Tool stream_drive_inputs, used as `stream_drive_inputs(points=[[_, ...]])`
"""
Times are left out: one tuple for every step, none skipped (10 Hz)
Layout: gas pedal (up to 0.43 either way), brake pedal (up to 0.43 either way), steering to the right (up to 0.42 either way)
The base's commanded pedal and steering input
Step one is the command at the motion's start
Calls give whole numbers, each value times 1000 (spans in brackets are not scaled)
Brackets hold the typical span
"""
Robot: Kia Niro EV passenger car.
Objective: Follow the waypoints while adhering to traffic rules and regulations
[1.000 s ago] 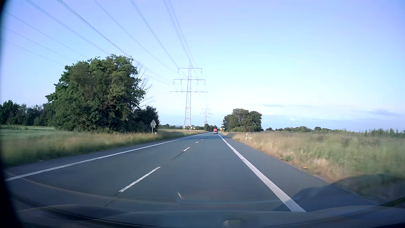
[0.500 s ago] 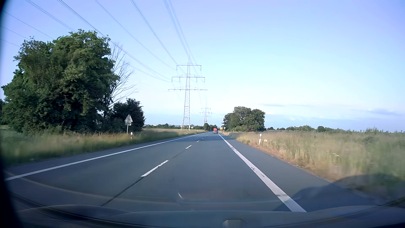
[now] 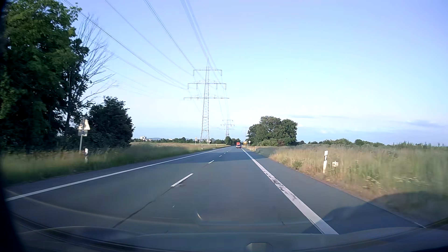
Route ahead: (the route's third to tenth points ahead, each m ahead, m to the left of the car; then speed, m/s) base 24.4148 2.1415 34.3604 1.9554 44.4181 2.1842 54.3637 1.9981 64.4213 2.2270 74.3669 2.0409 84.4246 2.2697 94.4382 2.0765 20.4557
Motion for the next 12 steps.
stream_drive_inputs(points=[[98, 24, 1], [98, 18, 1], [98, 24, 1], [98, 24, 1], [98, 18, 1], [98, 18, 1], [98, 24, 1], [98, 24, 1], [98, 18, 1], [98, 24, 1], [98, 18, 1], [98, 18, 1]])
